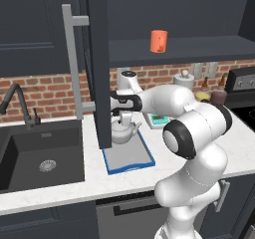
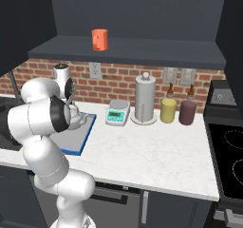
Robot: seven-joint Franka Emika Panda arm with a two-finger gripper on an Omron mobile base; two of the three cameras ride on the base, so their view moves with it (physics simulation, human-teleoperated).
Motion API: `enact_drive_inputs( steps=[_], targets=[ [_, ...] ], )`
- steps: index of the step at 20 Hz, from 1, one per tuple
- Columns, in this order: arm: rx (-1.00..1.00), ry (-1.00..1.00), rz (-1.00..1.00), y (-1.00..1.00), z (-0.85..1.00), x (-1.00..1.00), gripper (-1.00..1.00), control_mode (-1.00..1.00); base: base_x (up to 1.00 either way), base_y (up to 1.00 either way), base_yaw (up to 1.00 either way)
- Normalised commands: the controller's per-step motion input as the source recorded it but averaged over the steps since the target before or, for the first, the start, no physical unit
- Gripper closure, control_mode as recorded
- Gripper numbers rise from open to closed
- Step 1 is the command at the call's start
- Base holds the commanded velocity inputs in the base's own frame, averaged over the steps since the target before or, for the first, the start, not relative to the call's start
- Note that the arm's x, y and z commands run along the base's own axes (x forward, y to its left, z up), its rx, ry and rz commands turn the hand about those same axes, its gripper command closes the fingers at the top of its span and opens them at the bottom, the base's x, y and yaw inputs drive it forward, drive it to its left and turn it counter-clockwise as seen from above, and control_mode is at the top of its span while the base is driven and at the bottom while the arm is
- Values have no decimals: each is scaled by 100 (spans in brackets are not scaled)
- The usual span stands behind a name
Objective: Pick the kettle from the counter and place it on the tray. Then pick the mug from the cabinet and place it on the tray. Then close the cabinet doors.
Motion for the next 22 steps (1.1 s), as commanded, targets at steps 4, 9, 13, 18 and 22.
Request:
enact_drive_inputs(
  steps=[4, 9, 13, 18, 22],
  targets=[
    [0, -1, 0, 0, 1, -3, -100, -100, 0, 0, 0],
    [0, -3, 0, -2, 11, -3, -100, -100, 0, 0, 0],
    [4, -10, 0, -5, 29, -12, -100, -100, 0, 0, 0],
    [1, -16, 0, -2, 33, -28, -100, -100, 0, 0, 0],
    [0, -14, 0, -2, 27, -37, -100, -100, 0, 0, 0]
  ],
)
